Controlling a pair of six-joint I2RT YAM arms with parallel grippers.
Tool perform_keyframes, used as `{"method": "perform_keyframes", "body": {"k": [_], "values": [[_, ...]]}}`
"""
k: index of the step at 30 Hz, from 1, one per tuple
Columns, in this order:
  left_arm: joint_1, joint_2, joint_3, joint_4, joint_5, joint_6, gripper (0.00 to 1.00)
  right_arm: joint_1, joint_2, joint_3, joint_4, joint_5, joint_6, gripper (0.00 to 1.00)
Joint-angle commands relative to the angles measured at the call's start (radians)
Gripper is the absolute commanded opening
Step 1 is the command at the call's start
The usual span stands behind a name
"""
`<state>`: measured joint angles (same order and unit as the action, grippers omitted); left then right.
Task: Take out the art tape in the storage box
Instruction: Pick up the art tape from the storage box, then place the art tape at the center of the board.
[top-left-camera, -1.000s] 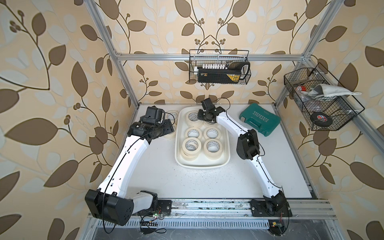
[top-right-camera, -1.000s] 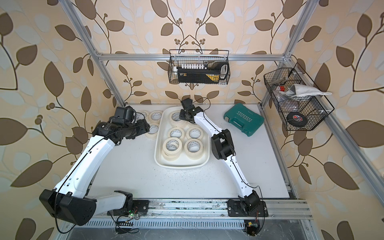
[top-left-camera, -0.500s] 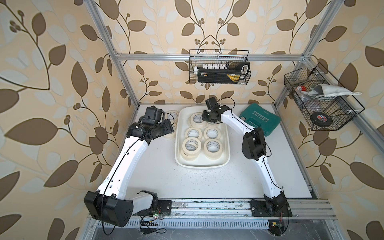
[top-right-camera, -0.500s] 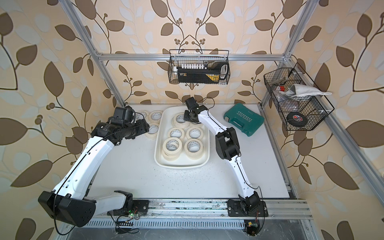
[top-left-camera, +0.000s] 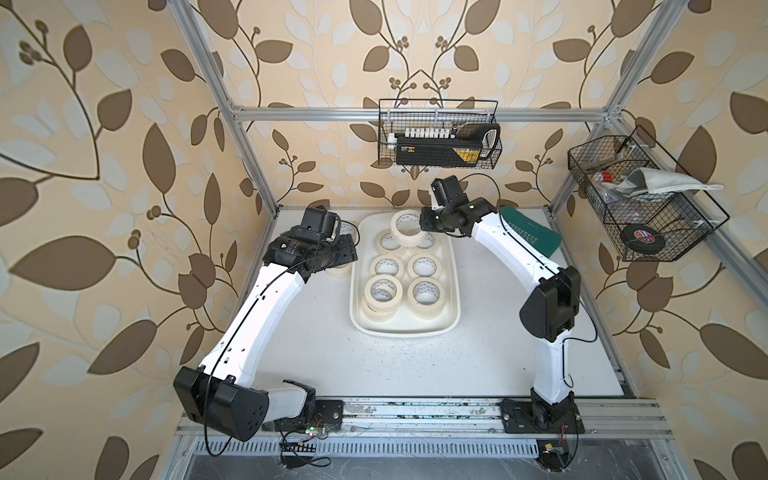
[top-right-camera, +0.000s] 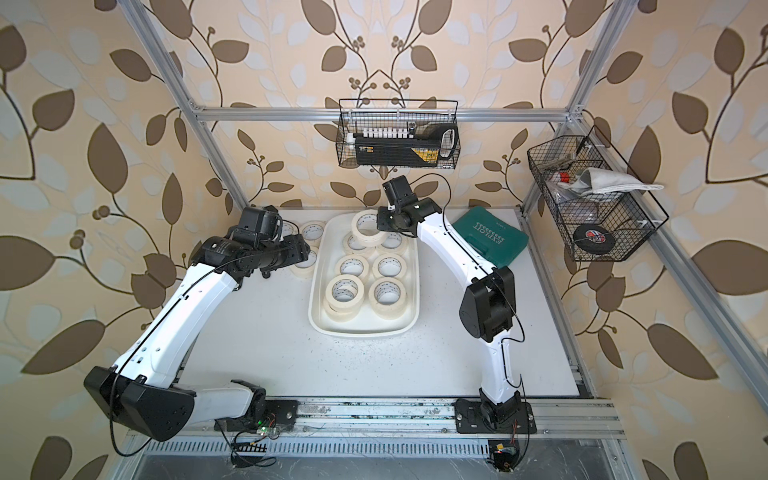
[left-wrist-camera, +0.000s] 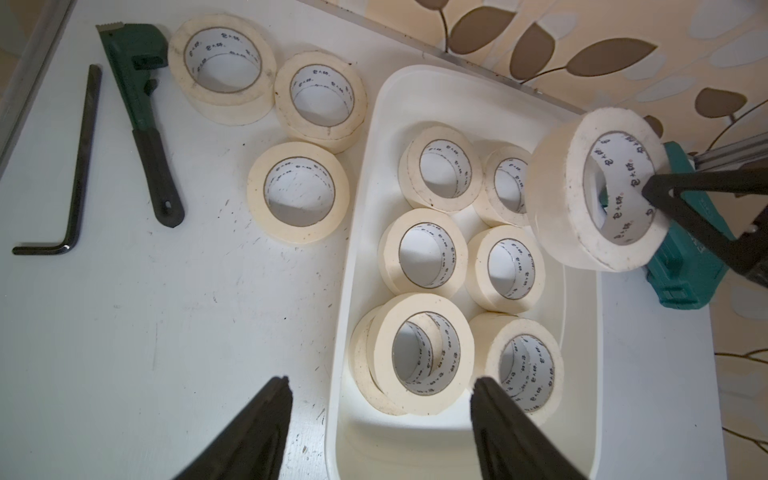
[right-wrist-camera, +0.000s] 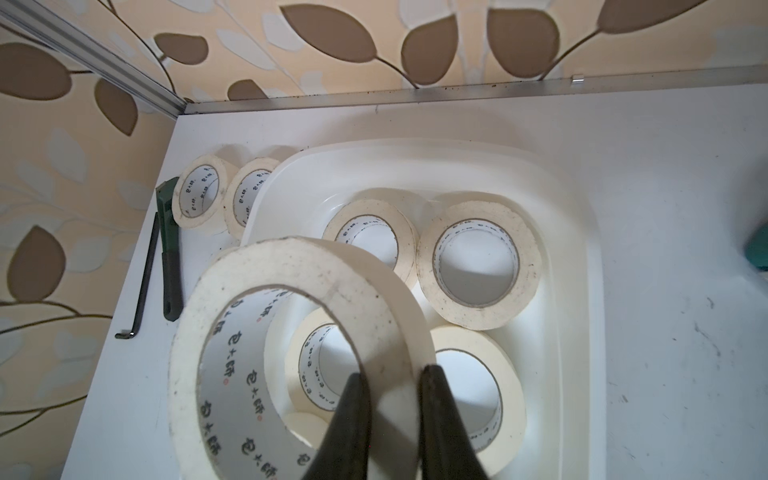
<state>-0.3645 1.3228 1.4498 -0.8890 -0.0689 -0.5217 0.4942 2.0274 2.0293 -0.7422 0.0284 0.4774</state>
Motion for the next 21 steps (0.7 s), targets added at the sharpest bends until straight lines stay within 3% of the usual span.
{"method": "perform_keyframes", "body": {"k": [1,14,21], "values": [[-0.050,0.036,0.089,-0.028,0.004,0.026,0.73,-0.001,-0.065,-0.073,-0.018,-0.022,-0.040,0.00],[-0.234,0.303,0.269,-0.075,0.084,0.042,0.73,0.022,-0.268,-0.381,0.001,-0.052,-0.058,0.00],[-0.277,0.439,0.307,-0.082,0.100,0.002,0.75,0.036,-0.341,-0.503,0.044,-0.053,-0.040,0.00]]}}
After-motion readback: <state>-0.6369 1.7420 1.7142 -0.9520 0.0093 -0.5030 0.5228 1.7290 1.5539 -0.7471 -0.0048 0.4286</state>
